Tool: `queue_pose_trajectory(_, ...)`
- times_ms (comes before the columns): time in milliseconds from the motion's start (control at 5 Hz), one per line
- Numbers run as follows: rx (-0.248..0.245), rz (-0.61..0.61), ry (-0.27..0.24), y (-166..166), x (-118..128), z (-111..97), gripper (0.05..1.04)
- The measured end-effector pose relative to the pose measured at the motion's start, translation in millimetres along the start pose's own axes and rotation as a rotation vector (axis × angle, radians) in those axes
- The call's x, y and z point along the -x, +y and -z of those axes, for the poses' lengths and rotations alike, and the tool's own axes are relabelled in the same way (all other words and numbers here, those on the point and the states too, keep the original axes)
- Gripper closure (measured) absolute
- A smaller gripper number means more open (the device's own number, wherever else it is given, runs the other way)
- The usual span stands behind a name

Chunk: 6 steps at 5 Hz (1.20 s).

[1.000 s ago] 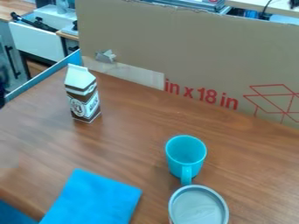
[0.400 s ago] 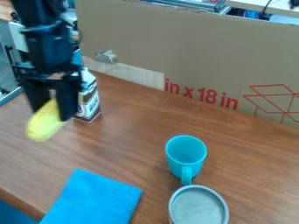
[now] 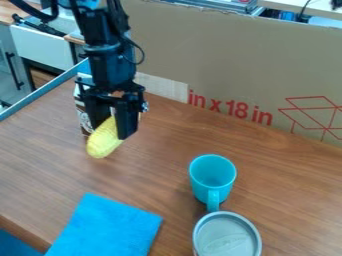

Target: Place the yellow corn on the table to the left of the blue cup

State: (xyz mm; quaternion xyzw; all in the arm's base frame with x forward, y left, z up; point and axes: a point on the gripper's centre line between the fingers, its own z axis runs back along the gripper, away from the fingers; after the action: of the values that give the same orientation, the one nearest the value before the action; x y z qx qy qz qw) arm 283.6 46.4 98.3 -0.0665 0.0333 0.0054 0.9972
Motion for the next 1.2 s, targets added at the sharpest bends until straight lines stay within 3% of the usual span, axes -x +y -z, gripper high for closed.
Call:
queue_pose_trajectory(200,0.001,0.012,0.021,-2,-16,19,0.416)
queue_pose_trajectory(400,-0.009,-0.027,0.005,-5,-24,36,0.416)
queue_pose_trajectory(600,-0.044,-0.068,0.012,-8,-24,52,0.416)
queue_pose_trajectory(800,-0.121,-0.102,-0.014,-4,-23,63,0.416)
queue_pose_trajectory(1000,-0.153,-0.086,0.004,0,-28,67,0.416)
queue_pose_trajectory(1200,-0.154,-0.084,0.015,-1,-29,65,0.370)
